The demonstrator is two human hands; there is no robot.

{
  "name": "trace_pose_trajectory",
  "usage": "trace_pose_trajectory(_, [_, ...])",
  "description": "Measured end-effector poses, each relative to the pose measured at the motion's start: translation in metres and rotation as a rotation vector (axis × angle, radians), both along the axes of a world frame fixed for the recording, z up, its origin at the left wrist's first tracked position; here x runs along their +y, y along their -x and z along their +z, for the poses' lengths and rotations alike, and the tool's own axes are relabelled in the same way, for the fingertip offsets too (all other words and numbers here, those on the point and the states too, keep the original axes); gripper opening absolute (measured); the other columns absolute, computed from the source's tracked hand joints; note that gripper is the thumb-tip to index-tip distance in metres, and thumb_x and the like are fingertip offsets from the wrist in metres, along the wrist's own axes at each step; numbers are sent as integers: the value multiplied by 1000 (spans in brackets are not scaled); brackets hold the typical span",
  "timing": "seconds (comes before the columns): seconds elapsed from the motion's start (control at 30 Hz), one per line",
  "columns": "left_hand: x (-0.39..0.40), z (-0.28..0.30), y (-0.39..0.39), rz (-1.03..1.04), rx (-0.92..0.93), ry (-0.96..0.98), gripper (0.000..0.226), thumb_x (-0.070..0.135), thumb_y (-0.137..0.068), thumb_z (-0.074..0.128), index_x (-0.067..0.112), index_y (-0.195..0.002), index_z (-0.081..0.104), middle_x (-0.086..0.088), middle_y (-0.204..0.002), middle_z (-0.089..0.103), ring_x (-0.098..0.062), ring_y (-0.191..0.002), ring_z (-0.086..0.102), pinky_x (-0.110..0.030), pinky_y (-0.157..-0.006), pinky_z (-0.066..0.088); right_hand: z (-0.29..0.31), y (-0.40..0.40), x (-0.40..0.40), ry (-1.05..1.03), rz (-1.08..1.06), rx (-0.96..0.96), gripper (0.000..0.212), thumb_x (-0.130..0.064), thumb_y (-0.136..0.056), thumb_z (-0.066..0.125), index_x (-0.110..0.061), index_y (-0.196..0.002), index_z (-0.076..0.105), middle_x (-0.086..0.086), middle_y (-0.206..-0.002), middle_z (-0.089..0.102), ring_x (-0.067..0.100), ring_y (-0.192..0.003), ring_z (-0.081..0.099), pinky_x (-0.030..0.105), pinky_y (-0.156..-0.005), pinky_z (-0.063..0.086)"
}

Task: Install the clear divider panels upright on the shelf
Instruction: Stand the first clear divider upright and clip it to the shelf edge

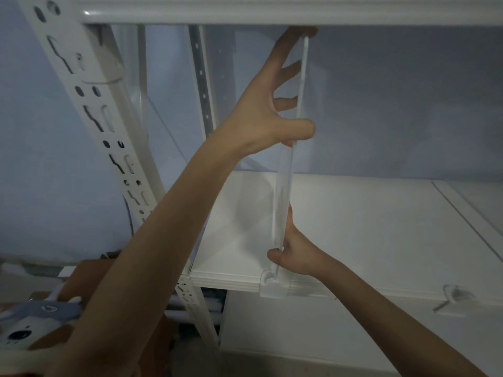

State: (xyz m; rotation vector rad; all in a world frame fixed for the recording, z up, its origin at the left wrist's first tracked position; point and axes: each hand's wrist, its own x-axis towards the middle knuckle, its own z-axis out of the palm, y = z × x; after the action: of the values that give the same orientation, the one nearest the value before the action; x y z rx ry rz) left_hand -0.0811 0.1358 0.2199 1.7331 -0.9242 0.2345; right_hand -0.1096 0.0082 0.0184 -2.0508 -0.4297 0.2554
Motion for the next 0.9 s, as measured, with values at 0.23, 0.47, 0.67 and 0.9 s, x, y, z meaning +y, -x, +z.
trace_pose_trajectory(0.23, [0,-3,3,12,-23,9,96,-6,-65,68,28,-138,18,-11,-148,29,-27,-134,37,-31,-88,55,0,5,-5,-73,-11,51,120,5,-79,63,-43,-144,-26,-16,-145,20,-20,-93,53,20,-90,46])
trace_pose_trajectory(0.47, [2,-6,6,65,-29,-9,103,-4,-65,70,18,-146,11,-11,-148,30,-24,-134,37,-32,-97,49,-2,8,1,-31,-44,-26,118,3,-80,62,-38,-145,-26,-13,-142,25,3,-99,58,17,-76,52])
trace_pose_trajectory(0.67, [7,-9,4,113,-37,-13,103,-3,-66,71,11,-147,9,-12,-148,29,-23,-135,36,-37,-100,47,-9,4,7,24,-61,-97,114,2,-84,55,-45,-139,-33,1,-151,25,17,-80,60,20,-66,50])
trace_pose_trajectory(0.9, [11,-17,3,77,-68,-33,100,-7,-64,71,7,-145,13,-13,-145,27,-25,-133,36,-36,-96,50,-23,3,9,22,-68,-107,113,2,-85,56,-52,-131,-31,1,-150,27,7,-80,57,12,-65,47])
